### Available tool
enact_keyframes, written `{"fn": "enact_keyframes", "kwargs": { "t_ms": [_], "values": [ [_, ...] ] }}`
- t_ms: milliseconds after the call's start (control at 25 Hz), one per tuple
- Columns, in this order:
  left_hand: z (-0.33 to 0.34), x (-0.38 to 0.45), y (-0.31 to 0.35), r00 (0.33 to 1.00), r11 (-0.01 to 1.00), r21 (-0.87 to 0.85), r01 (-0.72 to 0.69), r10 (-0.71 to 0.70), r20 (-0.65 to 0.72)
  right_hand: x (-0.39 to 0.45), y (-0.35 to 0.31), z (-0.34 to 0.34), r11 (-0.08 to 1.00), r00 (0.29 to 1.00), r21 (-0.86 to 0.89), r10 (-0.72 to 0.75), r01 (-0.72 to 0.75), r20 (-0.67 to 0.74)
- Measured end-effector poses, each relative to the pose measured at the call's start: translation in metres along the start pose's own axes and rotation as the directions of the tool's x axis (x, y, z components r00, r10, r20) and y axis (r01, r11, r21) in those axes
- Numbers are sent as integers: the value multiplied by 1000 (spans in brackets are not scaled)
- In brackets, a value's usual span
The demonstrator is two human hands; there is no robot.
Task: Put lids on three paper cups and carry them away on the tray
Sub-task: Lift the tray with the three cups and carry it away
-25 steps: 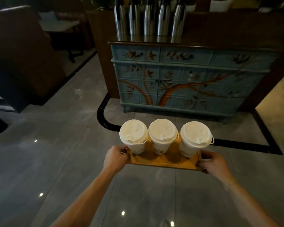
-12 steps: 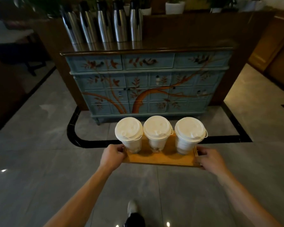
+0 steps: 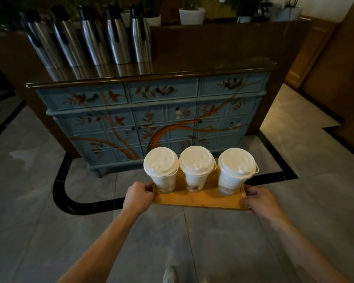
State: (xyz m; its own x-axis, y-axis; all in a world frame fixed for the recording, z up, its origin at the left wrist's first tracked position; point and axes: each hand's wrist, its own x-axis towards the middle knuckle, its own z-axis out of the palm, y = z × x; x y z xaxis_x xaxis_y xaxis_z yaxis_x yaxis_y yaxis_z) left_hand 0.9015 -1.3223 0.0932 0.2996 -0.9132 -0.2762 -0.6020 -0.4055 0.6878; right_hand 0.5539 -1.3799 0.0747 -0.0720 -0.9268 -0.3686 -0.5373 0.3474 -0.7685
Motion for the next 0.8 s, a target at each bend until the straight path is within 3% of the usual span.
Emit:
{"fn": "enact_keyframes", "kwargs": {
  "t_ms": [400, 800],
  "values": [
    [-29, 125, 36, 996, 996, 28, -83, 82, 19, 95, -59, 12, 999, 998, 50, -18, 21, -56],
    [-18, 240, 93, 996, 993, 71, -90, 91, -11, 215, -112, -17, 988, 999, 155, -7, 1, 40]
  ]
}}
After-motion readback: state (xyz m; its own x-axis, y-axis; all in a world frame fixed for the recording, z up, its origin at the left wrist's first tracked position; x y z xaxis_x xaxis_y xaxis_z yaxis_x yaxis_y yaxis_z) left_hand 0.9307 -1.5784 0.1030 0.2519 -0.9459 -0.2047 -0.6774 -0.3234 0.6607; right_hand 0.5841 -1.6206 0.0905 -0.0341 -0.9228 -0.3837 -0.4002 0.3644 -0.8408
